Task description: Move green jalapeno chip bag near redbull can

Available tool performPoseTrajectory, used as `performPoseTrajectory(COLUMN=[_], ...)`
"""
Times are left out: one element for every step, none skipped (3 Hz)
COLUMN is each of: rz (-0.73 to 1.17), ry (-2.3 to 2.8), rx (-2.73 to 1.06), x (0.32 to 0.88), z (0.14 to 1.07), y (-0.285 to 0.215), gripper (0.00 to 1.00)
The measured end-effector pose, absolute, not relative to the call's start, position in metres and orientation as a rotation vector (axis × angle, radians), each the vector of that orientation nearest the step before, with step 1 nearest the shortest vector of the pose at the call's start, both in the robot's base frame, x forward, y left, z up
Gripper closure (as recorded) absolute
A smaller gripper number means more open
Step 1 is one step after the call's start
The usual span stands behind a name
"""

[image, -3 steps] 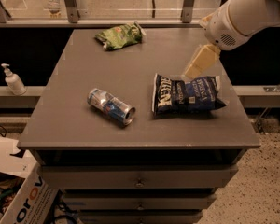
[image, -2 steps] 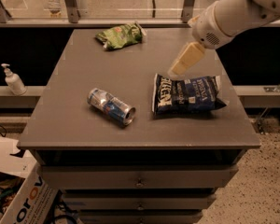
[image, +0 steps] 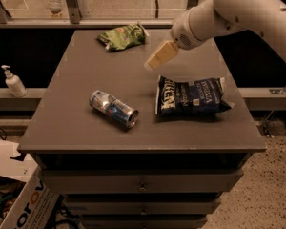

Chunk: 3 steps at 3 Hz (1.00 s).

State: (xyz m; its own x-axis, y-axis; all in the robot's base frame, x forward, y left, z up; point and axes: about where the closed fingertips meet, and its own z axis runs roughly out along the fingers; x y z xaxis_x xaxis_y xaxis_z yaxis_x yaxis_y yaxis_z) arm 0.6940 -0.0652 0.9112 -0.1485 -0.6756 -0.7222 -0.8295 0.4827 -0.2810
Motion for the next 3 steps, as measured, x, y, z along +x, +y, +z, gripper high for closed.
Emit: performPoseTrajectory(rz=[0.231,0.24,0.285], ry=[1.887,1.919,1.948], rx=[-1.18,-1.12,-1.051], x=[0.726,0.757,0.786], z=[0.899,0.881,0.865], y=[-0.045,-0.027,-0.011], gripper=[0.0,0.0,0.0])
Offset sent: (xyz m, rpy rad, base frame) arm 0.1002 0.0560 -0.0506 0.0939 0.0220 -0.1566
